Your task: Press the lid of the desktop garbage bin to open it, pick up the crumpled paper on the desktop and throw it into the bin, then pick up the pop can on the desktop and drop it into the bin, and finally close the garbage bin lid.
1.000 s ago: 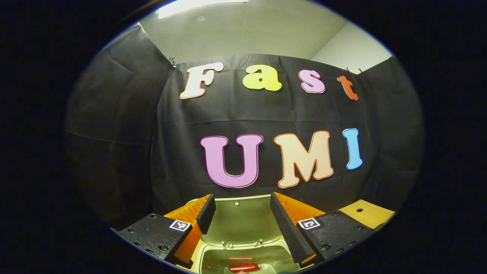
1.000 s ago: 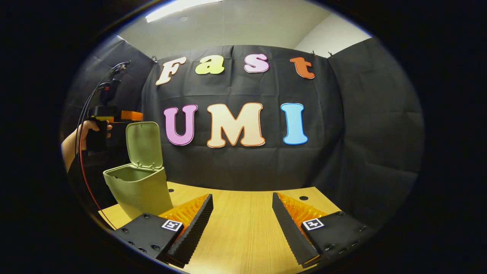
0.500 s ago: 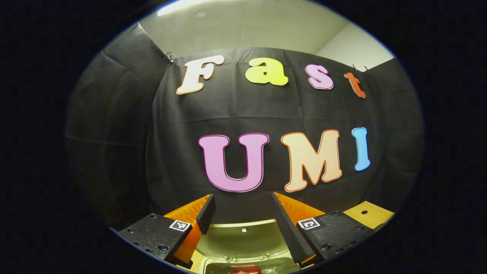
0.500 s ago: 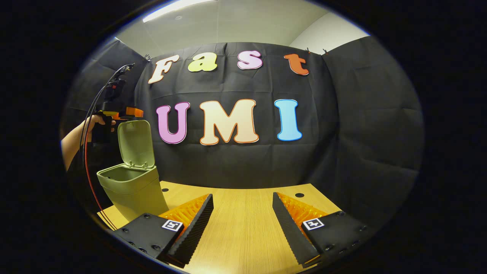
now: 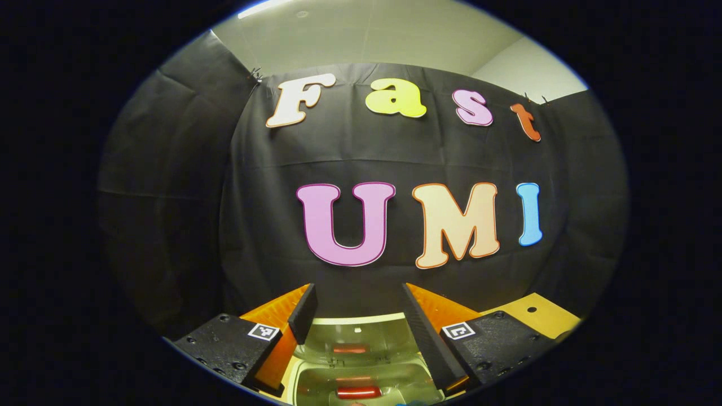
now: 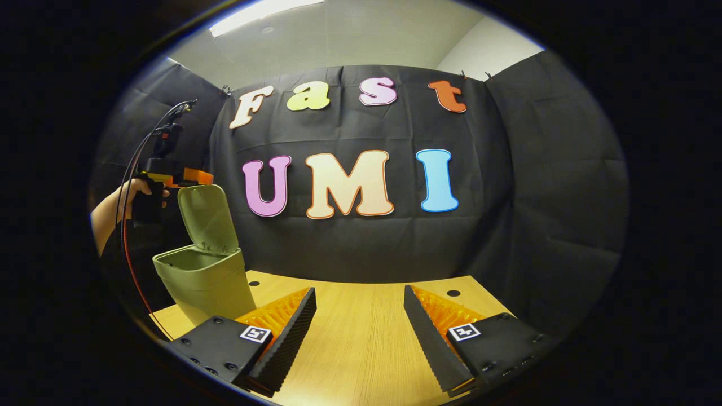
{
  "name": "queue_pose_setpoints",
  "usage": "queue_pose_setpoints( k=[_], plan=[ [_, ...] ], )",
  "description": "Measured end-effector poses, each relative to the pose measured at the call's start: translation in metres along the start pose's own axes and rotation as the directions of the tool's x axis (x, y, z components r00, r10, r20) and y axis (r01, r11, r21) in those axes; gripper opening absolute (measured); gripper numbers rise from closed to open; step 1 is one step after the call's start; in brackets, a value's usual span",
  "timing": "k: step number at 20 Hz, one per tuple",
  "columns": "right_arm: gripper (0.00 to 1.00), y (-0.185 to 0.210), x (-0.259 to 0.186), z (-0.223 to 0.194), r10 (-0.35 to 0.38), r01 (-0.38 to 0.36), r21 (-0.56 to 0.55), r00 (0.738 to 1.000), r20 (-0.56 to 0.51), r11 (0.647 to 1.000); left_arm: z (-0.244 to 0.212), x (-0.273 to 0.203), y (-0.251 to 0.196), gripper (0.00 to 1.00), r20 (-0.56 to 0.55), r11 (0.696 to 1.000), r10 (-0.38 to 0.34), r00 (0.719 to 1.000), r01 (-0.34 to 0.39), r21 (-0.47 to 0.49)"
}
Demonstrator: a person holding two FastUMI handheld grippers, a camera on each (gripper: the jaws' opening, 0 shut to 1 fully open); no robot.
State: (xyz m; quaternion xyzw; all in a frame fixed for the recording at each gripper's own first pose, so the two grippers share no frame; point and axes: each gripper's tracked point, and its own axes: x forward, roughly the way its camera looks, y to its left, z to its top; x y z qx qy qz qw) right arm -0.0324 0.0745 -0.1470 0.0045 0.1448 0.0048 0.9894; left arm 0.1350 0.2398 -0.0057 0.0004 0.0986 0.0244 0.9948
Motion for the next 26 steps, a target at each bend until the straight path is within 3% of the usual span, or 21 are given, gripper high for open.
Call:
queue_pose_setpoints(
  k=[9,11,12,13,21,22,26],
  plan=[
    [0.98,0.004,0.010,0.011,0.110,-0.110,-0.012,0.994,0.007,0.994,-0.033,-0.051,-0.009,0.92,-0.023,1.000,0.021,1.000,-0.021,-0.015],
    [0.98,0.006,0.012,0.010,0.134,-0.134,-0.013,0.991,0.004,0.991,-0.042,-0.059,-0.011,0.88,-0.025,0.999,0.034,0.999,-0.034,-0.016],
    [0.99,0.006,0.013,0.011,0.142,-0.142,-0.014,0.990,0.002,0.990,-0.046,-0.062,-0.012,0.96,-0.026,0.999,0.042,0.999,-0.042,-0.012],
    [0.98,0.007,0.014,0.010,0.150,-0.150,-0.015,0.989,-0.001,0.989,-0.051,-0.064,-0.012,0.88,-0.031,0.999,0.047,0.998,-0.048,-0.007],
    [0.98,0.012,0.021,0.004,0.197,-0.198,-0.035,0.980,-0.023,0.980,-0.099,-0.080,-0.019,0.88,-0.098,0.997,0.066,0.993,-0.071,-0.042],
    [0.98,0.012,0.021,0.003,0.201,-0.202,-0.038,0.979,-0.028,0.979,-0.106,-0.079,-0.021,0.92,-0.111,0.996,0.063,0.992,-0.069,-0.052],
    [0.98,0.015,0.022,-0.001,0.209,-0.211,-0.046,0.977,-0.044,0.976,-0.127,-0.081,-0.023,0.89,-0.142,0.995,0.061,0.988,-0.072,-0.074]
  ],
)
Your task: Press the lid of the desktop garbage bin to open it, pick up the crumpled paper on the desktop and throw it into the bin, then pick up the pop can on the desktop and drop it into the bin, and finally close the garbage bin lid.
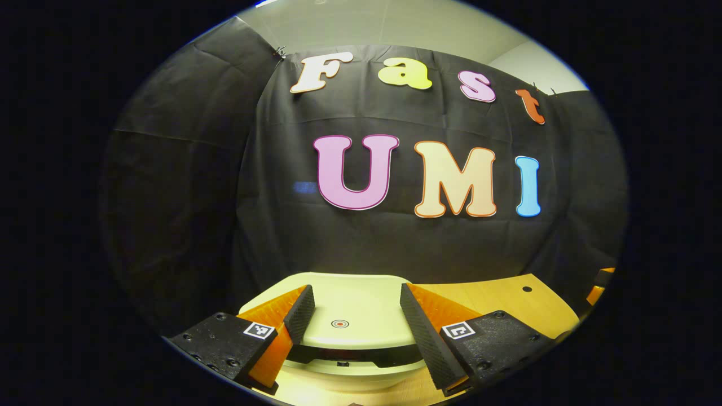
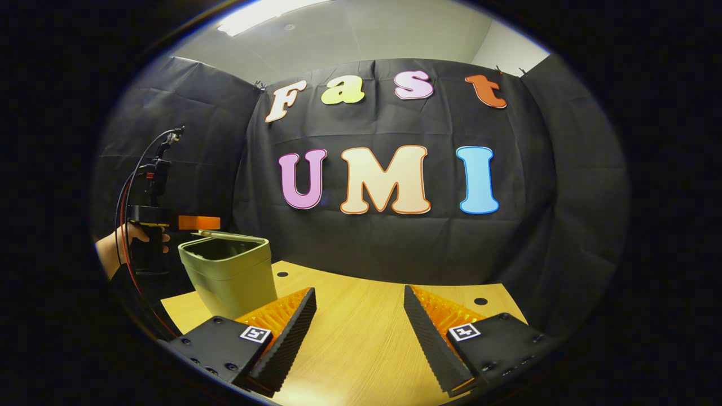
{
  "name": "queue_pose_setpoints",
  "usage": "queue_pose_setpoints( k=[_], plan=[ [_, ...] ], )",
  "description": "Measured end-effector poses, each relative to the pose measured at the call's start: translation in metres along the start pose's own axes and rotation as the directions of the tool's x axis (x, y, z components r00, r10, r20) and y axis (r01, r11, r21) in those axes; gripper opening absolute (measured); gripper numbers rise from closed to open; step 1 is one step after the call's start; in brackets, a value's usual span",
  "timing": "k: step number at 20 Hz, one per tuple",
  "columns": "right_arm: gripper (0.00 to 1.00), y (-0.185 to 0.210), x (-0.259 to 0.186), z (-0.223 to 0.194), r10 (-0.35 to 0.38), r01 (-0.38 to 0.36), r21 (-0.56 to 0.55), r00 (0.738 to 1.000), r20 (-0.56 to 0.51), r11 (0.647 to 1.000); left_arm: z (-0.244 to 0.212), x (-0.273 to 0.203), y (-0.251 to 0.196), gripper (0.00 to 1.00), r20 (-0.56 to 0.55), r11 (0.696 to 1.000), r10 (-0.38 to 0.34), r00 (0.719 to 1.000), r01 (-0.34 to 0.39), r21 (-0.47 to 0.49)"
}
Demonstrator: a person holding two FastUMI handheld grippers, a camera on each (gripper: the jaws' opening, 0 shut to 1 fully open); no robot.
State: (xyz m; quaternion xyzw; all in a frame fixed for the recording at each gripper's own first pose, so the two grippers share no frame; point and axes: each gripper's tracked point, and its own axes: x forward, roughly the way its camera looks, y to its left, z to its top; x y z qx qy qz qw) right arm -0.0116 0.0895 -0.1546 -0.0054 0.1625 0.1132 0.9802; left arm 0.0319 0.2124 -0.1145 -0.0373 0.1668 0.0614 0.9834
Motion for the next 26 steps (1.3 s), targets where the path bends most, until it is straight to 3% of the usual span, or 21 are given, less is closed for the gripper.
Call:
queue_pose_setpoints(
  k=[1,2,5,7,15,20,24,26],
  plan=[
    [0.98,0.001,0.000,-0.001,0.001,-0.001,-0.004,1.000,-0.004,1.000,-0.005,0.000,0.000,0.92,-0.008,1.000,0.001,1.000,-0.001,-0.002],
    [0.99,0.001,0.000,-0.002,0.003,-0.003,-0.008,1.000,-0.008,1.000,-0.009,0.000,0.000,0.89,-0.016,1.000,0.002,1.000,-0.002,-0.006],
    [0.98,0.004,0.001,-0.004,0.006,-0.007,-0.005,1.000,-0.015,1.000,-0.021,0.000,0.001,0.92,-0.031,1.000,0.008,0.999,-0.008,-0.015],
    [0.99,0.005,0.003,-0.006,0.008,-0.008,-0.007,1.000,-0.018,1.000,-0.027,-0.001,0.003,0.89,-0.036,1.000,0.012,0.999,-0.012,-0.007],
    [0.98,0.014,0.007,-0.017,0.027,-0.027,0.001,0.999,-0.037,1.000,-0.041,-0.002,0.002,0.90,-0.055,0.998,0.018,0.998,-0.014,0.061],
    [0.98,0.013,0.010,-0.019,0.027,-0.026,0.018,0.999,-0.046,0.999,-0.048,-0.001,0.002,0.92,-0.072,0.998,0.034,0.997,-0.030,0.048],
    [0.98,0.014,0.008,-0.011,0.031,-0.030,0.035,0.999,-0.019,0.999,-0.038,-0.005,-0.001,0.91,0.037,1.000,0.014,0.999,-0.014,0.000],
    [0.99,0.009,0.006,-0.005,0.026,-0.026,0.030,1.000,-0.005,0.999,-0.047,-0.002,-0.002,0.91,0.017,1.000,0.009,1.000,-0.009,0.009]
  ],
)
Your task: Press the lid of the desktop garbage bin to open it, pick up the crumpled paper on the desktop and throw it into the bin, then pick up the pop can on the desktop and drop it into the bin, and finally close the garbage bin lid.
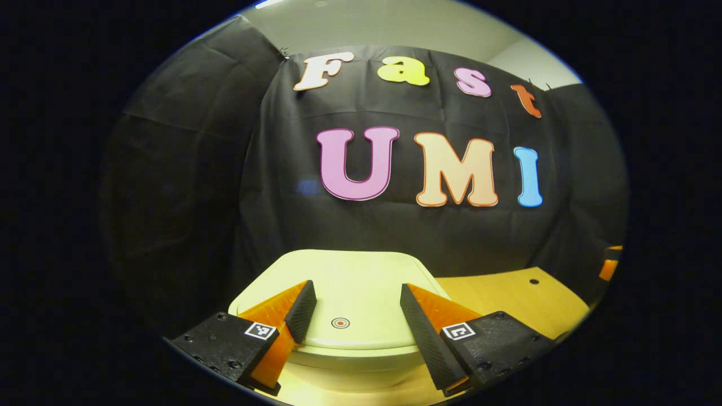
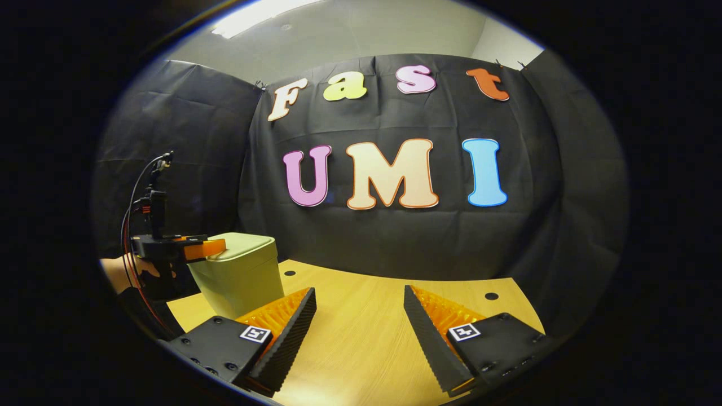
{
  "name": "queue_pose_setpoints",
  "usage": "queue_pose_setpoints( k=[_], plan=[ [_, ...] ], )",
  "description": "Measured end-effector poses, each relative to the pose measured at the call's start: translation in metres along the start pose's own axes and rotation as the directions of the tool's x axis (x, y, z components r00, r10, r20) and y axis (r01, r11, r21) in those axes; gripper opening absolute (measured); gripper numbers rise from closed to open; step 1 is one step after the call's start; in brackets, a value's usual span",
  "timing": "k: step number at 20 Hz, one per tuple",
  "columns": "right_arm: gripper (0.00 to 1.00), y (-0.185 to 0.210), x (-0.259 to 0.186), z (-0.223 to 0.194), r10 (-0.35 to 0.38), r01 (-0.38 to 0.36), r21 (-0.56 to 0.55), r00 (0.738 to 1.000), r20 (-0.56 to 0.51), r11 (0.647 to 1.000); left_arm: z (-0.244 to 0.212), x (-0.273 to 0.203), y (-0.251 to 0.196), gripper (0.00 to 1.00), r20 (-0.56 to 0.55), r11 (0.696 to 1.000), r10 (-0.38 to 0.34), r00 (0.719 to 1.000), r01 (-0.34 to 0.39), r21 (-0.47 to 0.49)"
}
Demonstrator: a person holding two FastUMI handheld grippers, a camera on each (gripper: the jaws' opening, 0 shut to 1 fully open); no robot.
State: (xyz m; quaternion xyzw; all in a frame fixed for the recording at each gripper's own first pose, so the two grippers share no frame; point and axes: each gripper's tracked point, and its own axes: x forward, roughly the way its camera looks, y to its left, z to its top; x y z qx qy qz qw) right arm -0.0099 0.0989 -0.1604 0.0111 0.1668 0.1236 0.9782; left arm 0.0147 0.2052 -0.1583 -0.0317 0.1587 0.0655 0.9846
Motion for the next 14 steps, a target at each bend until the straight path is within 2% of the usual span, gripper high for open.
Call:
queue_pose_setpoints(
  k=[1,3,4,6,10,14],
  plan=[
    [0.98,-0.004,-0.001,0.008,-0.006,0.006,-0.005,1.000,0.017,1.000,0.007,-0.005,-0.004,0.90,0.021,1.000,-0.007,1.000,0.007,-0.003],
    [0.99,-0.017,-0.004,0.025,-0.033,0.034,-0.009,0.998,0.057,0.999,0.018,-0.010,-0.013,0.96,0.055,1.000,-0.029,0.998,0.029,-0.006],
    [0.98,-0.021,-0.006,0.028,-0.040,0.041,-0.008,0.997,0.068,0.999,0.020,-0.009,-0.022,0.92,0.068,1.000,-0.031,0.997,0.031,0.003],
    [0.98,-0.032,-0.011,0.033,-0.057,0.058,-0.017,0.995,0.079,0.998,0.029,-0.011,-0.042,0.93,0.106,0.998,-0.041,0.994,0.036,0.049],
    [0.98,-0.053,-0.024,0.046,-0.089,0.091,-0.006,0.989,0.119,0.996,0.049,-0.023,-0.101,0.93,0.154,0.985,-0.143,0.978,0.125,0.119],
    [0.98,-0.080,-0.036,0.060,-0.137,0.139,-0.001,0.978,0.158,0.990,0.061,-0.039,-0.168,0.92,0.204,0.968,-0.239,0.950,0.217,0.124]
  ],
)
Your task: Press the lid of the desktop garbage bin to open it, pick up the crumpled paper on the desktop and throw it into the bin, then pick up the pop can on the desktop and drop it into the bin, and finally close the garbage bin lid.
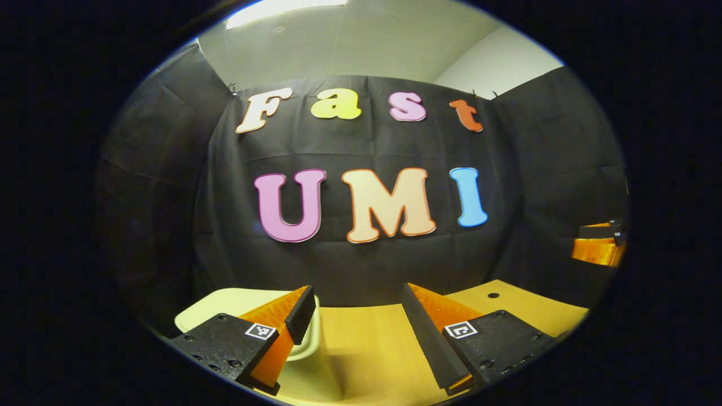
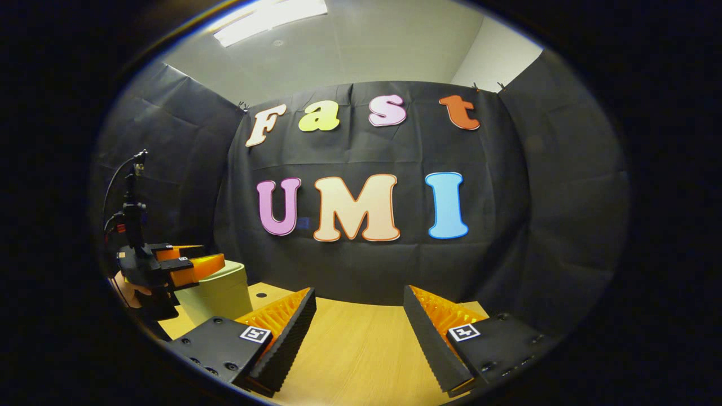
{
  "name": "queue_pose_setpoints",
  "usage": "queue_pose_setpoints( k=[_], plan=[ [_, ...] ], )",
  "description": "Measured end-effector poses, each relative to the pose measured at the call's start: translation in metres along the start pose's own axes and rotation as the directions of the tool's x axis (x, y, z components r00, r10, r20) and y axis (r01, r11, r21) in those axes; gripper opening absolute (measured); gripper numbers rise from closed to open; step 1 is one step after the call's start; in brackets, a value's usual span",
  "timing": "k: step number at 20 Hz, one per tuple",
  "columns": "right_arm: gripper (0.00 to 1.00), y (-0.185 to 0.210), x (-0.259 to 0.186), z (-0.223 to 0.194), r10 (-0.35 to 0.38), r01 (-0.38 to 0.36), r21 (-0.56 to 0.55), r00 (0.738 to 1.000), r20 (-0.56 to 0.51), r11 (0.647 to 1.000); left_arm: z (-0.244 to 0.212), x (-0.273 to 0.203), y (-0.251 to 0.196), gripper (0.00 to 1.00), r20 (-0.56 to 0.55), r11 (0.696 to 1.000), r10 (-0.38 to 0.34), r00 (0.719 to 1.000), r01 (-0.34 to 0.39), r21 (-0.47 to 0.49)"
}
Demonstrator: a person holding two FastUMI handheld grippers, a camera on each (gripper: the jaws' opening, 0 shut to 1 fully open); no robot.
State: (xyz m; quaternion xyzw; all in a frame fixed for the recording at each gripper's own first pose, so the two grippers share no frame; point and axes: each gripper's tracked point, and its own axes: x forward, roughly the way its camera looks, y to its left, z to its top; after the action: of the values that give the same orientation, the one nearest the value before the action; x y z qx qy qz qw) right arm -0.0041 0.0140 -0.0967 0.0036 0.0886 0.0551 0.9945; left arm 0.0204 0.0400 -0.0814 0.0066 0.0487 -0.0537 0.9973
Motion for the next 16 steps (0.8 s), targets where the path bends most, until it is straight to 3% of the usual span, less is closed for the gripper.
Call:
queue_pose_setpoints(
  k=[6,7,8,10,15,16],
  plan=[
    [0.98,-0.034,-0.011,0.020,-0.065,0.063,0.023,0.996,0.054,0.998,0.003,-0.006,-0.077,0.98,0.016,0.993,-0.112,0.994,0.112,-0.022],
    [0.98,-0.038,-0.013,0.022,-0.070,0.069,0.022,0.996,0.058,0.997,0.001,-0.005,-0.086,0.93,0.010,0.992,-0.125,0.992,0.125,-0.029],
    [0.98,-0.041,-0.014,0.022,-0.075,0.074,0.019,0.995,0.059,0.997,0.001,-0.005,-0.095,0.98,0.009,0.989,-0.142,0.990,0.142,-0.038],
    [0.98,-0.045,-0.015,0.024,-0.082,0.081,0.020,0.995,0.062,0.997,0.004,-0.004,-0.108,0.93,0.011,0.986,-0.163,0.987,0.164,-0.044],
    [0.98,-0.051,-0.015,0.031,-0.094,0.092,0.031,0.992,0.081,0.995,0.011,-0.003,-0.115,0.93,0.027,0.983,-0.175,0.984,0.176,-0.046],
    [0.98,-0.049,-0.014,0.032,-0.094,0.091,0.034,0.992,0.086,0.995,0.011,-0.003,-0.115,0.97,0.023,0.984,-0.173,0.985,0.174,-0.042]
  ],
)
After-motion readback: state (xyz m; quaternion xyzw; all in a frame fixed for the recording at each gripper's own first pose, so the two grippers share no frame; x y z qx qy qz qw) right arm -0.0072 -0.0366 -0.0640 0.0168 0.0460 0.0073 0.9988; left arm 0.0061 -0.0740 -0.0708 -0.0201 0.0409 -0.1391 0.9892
